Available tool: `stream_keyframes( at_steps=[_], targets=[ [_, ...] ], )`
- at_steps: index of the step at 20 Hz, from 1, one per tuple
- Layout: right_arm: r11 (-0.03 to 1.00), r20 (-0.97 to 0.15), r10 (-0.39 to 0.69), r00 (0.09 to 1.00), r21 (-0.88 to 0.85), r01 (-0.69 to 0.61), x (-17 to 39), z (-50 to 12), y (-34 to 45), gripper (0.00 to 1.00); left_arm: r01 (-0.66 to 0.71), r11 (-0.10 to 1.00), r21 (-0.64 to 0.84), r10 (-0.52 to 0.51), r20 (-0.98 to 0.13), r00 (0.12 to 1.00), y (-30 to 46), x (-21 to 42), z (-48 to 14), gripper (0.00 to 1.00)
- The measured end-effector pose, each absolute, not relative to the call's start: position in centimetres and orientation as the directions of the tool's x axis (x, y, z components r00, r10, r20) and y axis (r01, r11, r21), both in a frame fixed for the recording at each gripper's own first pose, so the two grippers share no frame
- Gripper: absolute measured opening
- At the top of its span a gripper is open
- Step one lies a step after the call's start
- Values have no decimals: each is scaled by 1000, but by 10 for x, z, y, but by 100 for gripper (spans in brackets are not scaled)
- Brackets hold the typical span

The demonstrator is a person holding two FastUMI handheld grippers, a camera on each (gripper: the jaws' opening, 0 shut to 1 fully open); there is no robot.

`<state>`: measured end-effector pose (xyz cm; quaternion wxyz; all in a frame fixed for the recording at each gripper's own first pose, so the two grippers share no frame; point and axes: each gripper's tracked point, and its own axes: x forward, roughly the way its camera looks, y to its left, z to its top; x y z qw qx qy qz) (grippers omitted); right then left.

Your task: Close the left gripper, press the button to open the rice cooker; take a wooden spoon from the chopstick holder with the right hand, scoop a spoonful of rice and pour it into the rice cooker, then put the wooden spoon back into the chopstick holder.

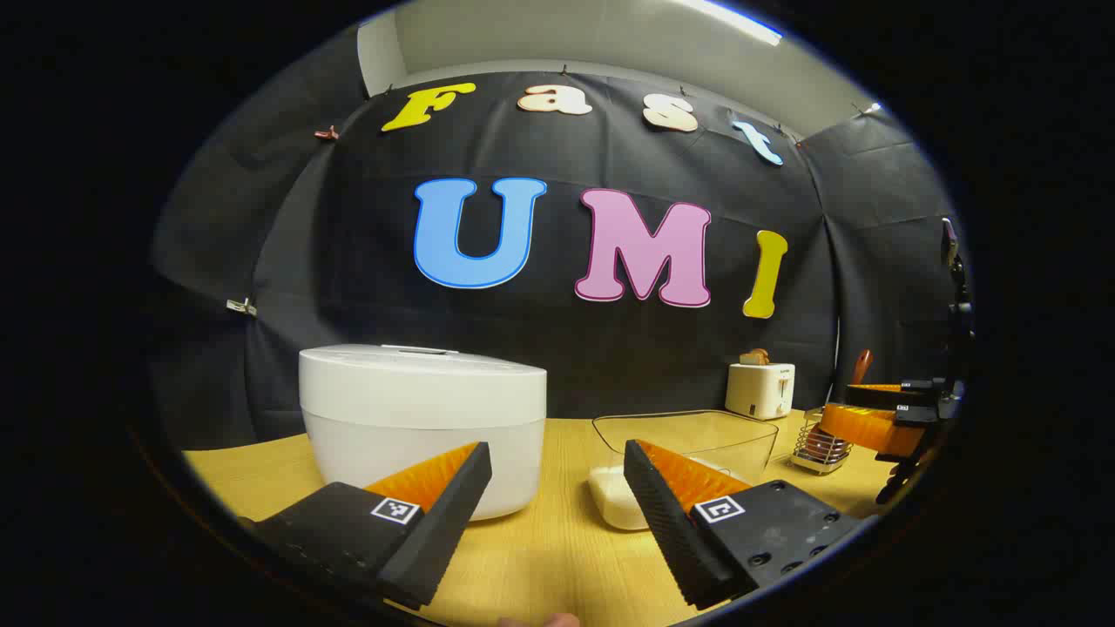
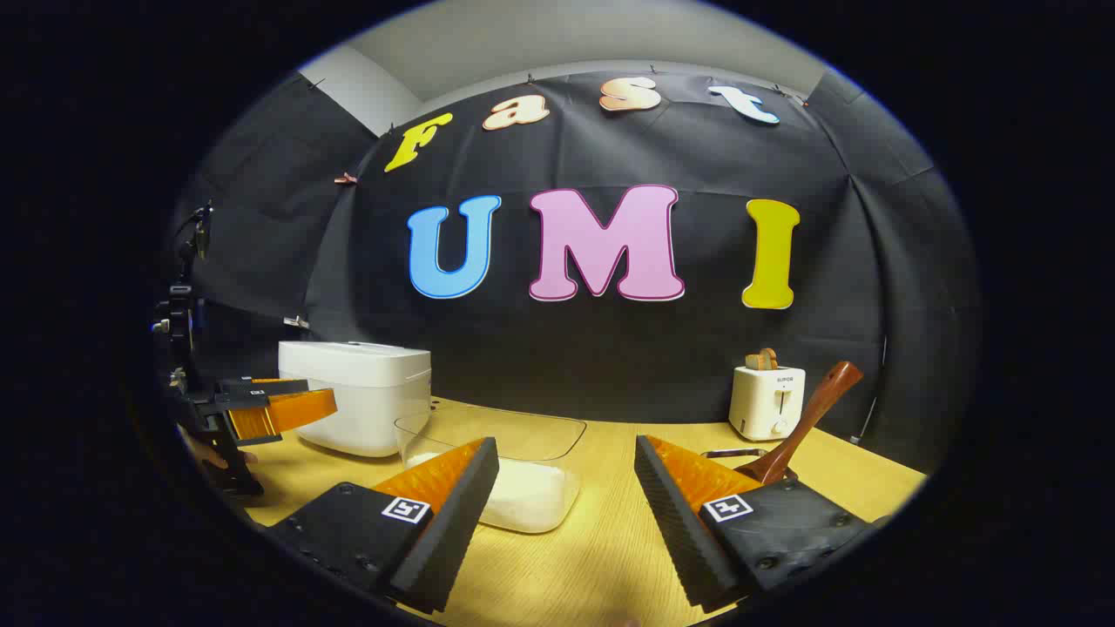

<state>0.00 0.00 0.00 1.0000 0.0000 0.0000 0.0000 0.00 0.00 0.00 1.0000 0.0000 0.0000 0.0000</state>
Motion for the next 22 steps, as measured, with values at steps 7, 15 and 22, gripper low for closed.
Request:
stream_keyframes(
  at_steps=[7,15,22],
  targets=[
    [1000,27,-3,1000,10,2,-4,9,-4,98,-8,1000,8,8,11,1000,0,-3,6,99],
    [1000,17,-6,1000,27,6,-4,3,-8,98,-8,1000,7,8,16,1000,0,-2,8,99],
    [1000,23,-16,1000,10,16,-7,4,-14,98,29,999,-21,-27,97,995,12,-5,54,58]
  ],
)
